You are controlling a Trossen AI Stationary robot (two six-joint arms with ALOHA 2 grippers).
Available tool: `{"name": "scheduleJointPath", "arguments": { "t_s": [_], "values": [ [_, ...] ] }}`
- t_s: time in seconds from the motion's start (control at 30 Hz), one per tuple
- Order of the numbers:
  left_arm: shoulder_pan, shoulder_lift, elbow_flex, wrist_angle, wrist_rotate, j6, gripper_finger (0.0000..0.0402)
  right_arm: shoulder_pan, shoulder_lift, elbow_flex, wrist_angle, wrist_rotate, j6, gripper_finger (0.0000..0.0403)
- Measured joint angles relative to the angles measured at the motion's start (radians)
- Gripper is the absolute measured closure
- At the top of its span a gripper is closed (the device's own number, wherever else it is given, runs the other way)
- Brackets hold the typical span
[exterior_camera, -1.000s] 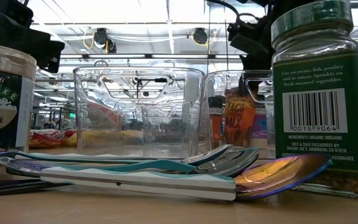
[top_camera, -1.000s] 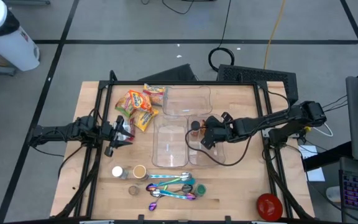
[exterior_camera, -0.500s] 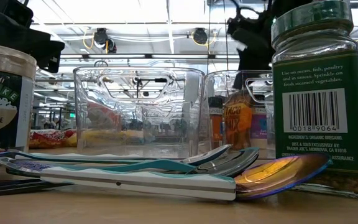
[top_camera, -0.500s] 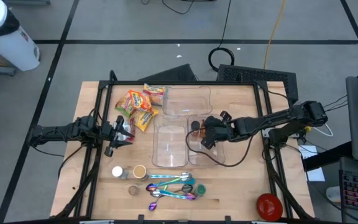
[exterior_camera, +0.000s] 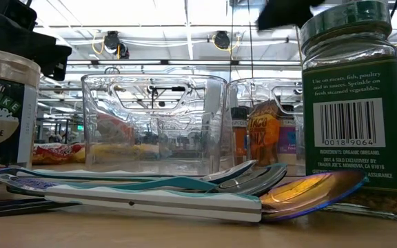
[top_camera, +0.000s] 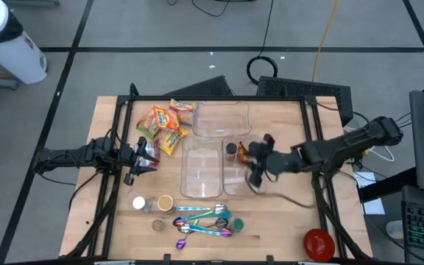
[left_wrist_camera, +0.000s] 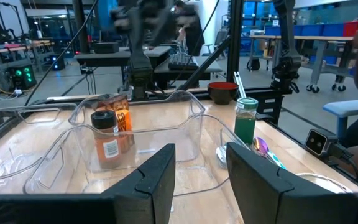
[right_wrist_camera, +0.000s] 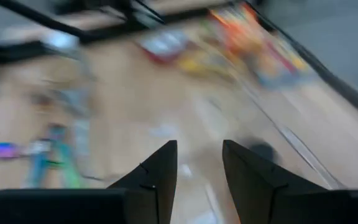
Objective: Pick & Place Food Item
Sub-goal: Put the green seasoning bottle into the bottom right transparent bin
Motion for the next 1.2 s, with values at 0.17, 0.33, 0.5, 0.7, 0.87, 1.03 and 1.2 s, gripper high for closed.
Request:
{"name": "scheduleJointPath", "arguments": {
  "t_s": [0.17, 0.33, 0.5, 0.7, 0.87, 1.03, 1.2],
  "values": [
    [0.0, 0.0, 0.0, 0.0, 0.0, 0.0, 0.0249, 0.112, 0.019, 0.0, 0.216, -0.068, -0.167, 0.0284],
    [0.0, 0.0, 0.0, 0.0, 0.0, 0.0, 0.0249, 0.191, 0.058, 0.0, 0.382, -0.238, -0.284, 0.0282],
    [0.0, 0.0, 0.0, 0.0, 0.0, 0.0, 0.0249, 0.235, 0.125, 0.0, 0.471, -0.446, -0.441, 0.028],
    [0.0, 0.0, 0.0, 0.0, 0.0, 0.0, 0.0249, 0.253, 0.204, 0.0, 0.536, -0.465, -0.465, 0.0271],
    [0.0, 0.0, 0.0, 0.0, 0.0, 0.0, 0.0249, 0.239, 0.247, 0.09, 0.393, -0.457, -0.386, 0.0229],
    [0.0, 0.0, 0.0, 0.0, 0.0, 0.0, 0.0249, 0.266, 0.313, 0.201, 0.233, -0.357, -0.438, 0.0165],
    [0.0, 0.0, 0.0, 0.0, 0.0, 0.0, 0.0249, 0.267, 0.355, 0.227, 0.119, -0.336, -0.348, 0.0118]
  ]
}}
